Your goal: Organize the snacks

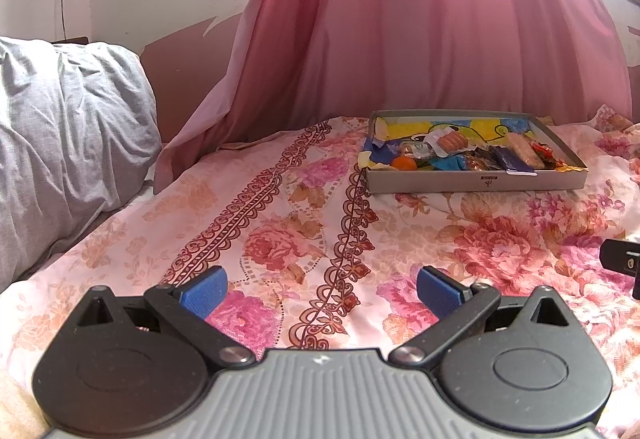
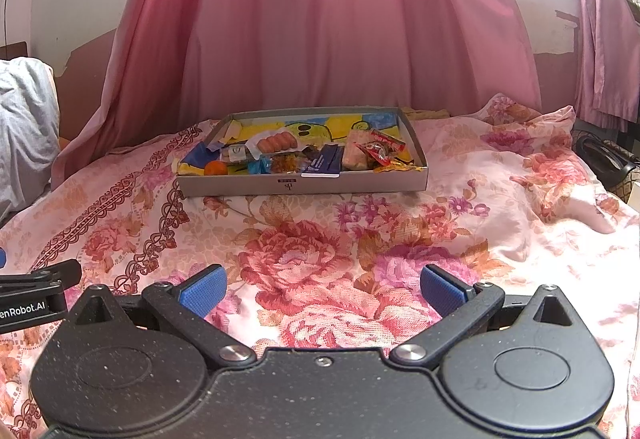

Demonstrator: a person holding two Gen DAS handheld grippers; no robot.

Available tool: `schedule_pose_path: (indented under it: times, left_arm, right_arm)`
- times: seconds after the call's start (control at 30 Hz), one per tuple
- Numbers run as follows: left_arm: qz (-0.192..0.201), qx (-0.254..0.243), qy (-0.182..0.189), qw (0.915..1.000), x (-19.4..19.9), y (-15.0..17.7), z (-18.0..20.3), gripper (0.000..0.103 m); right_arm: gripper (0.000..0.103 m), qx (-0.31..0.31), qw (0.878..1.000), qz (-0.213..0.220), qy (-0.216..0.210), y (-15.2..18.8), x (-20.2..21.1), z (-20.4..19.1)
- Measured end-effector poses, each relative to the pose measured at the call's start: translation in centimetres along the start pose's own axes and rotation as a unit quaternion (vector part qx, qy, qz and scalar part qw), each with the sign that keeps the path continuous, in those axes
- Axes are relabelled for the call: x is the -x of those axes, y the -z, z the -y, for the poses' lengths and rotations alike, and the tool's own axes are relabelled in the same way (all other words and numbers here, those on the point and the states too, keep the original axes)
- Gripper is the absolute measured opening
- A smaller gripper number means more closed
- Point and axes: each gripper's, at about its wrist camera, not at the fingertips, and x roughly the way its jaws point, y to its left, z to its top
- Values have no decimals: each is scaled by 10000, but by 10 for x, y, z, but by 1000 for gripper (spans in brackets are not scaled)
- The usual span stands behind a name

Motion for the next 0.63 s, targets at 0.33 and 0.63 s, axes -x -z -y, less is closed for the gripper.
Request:
schedule_pose_path:
  times: [0.33,0.63]
  left_arm:
    - [0,-44,106,9999,0,1,-1,103]
    - [-13,-23,92,10000,-1,1,-3,103]
  right_arm:
    - [102,-1,10000,-5,1,0,0,0]
    - [102,-5,10000,-10,-1,0,-2,1]
